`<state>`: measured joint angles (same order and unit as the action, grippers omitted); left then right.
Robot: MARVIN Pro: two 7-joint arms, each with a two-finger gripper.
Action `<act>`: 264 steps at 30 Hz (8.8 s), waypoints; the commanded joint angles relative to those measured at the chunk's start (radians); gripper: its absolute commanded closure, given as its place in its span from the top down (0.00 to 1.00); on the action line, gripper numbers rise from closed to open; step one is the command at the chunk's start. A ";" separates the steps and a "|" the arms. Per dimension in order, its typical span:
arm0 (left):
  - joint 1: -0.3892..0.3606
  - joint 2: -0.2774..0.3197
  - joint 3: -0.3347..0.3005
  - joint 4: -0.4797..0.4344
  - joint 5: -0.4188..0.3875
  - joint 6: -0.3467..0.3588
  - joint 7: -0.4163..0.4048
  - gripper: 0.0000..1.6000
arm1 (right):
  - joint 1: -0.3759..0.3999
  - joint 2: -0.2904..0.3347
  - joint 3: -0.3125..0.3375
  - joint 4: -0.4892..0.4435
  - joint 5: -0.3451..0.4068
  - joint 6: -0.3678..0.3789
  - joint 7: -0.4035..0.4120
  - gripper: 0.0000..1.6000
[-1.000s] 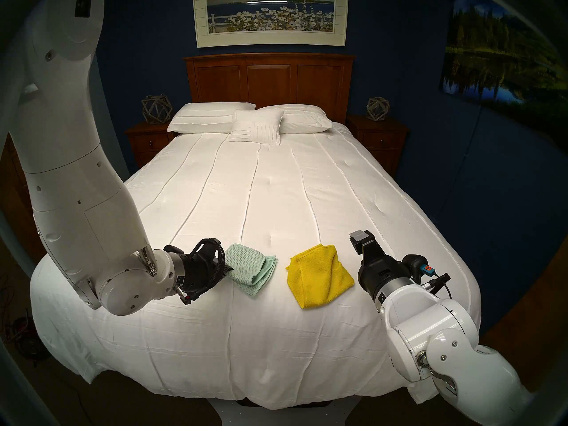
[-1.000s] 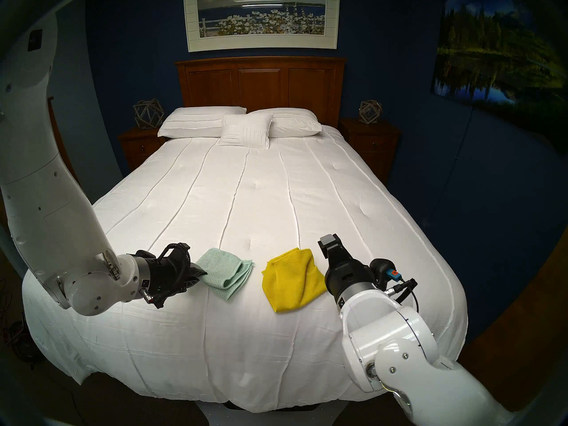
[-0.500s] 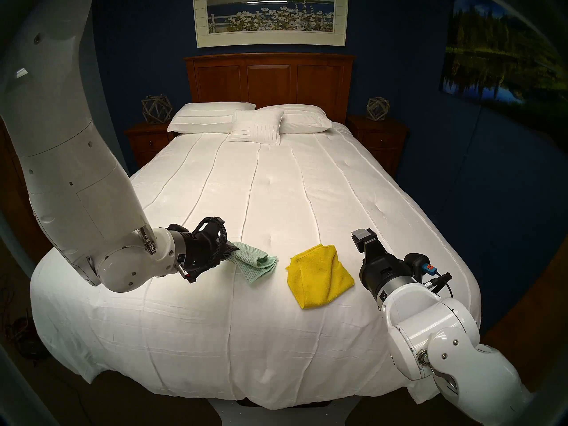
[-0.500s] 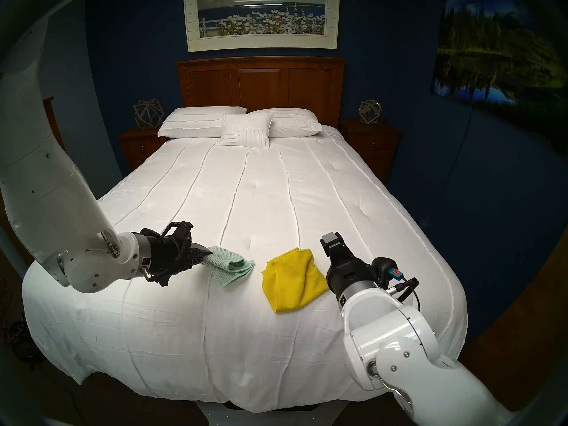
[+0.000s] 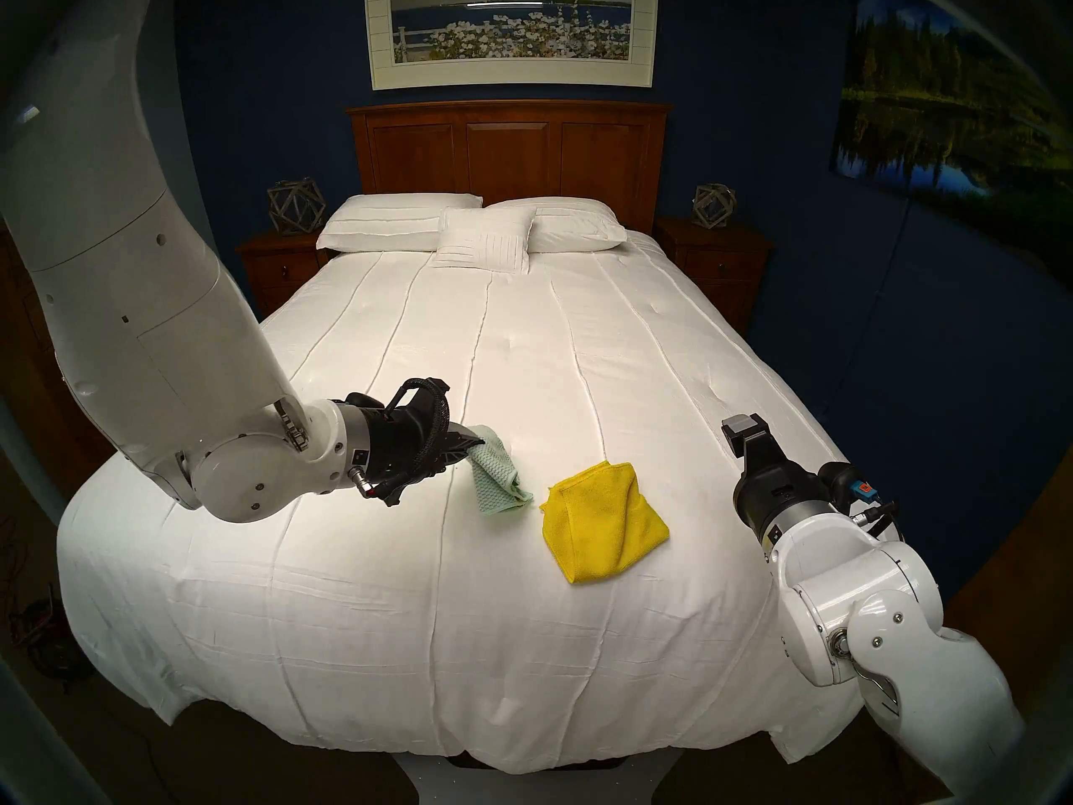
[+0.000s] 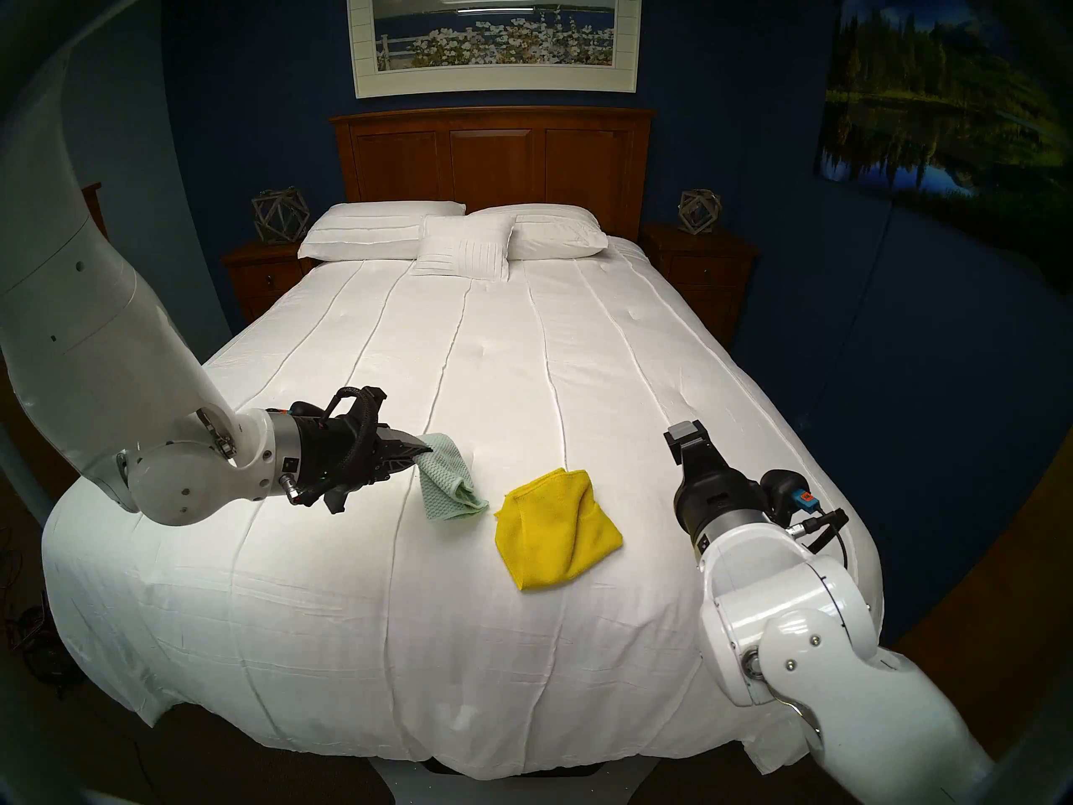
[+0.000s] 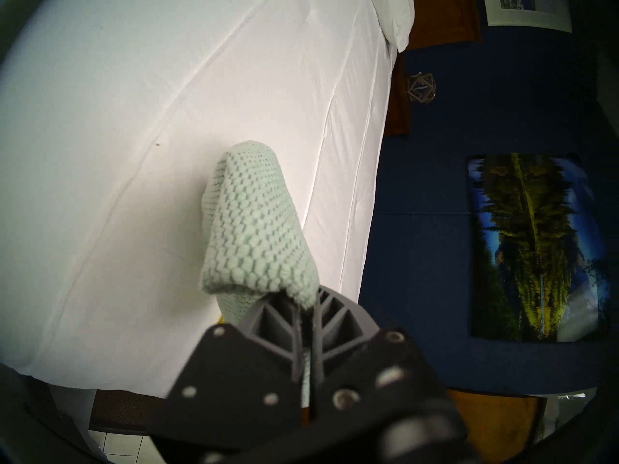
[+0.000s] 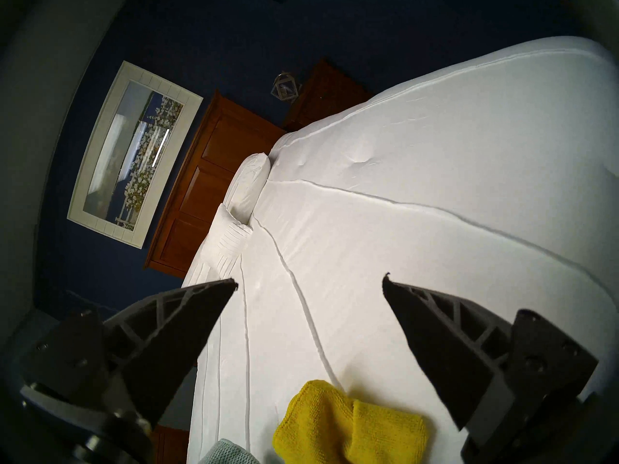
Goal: Fold the hand towels twice and stack them up
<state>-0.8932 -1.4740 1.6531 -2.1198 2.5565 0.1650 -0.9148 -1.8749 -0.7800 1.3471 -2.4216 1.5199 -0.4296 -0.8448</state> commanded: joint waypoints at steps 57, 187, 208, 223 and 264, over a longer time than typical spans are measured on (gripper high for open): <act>0.123 -0.017 -0.120 -0.019 0.033 0.096 0.058 0.00 | -0.347 0.066 0.428 -0.022 0.139 -0.030 0.103 1.00; 0.213 -0.053 -0.184 0.081 0.044 0.039 0.126 0.14 | -0.096 0.063 0.131 -0.022 0.070 -0.055 0.003 1.00; 0.098 -0.030 -0.077 0.006 0.146 -0.029 0.137 1.00 | -0.108 0.071 0.155 -0.022 0.077 -0.052 0.001 1.00; 0.054 -0.044 -0.042 -0.011 0.222 -0.018 0.146 1.00 | -0.112 0.077 0.160 -0.022 0.087 -0.052 0.008 1.00; 0.148 -0.055 0.022 -0.035 0.261 -0.275 0.114 1.00 | 0.120 0.029 -0.053 -0.022 0.297 0.217 0.108 1.00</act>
<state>-0.7341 -1.5243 1.6624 -2.1495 2.7890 -0.1025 -0.7866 -1.8549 -0.7161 1.3111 -2.4245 1.7299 -0.2969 -0.7727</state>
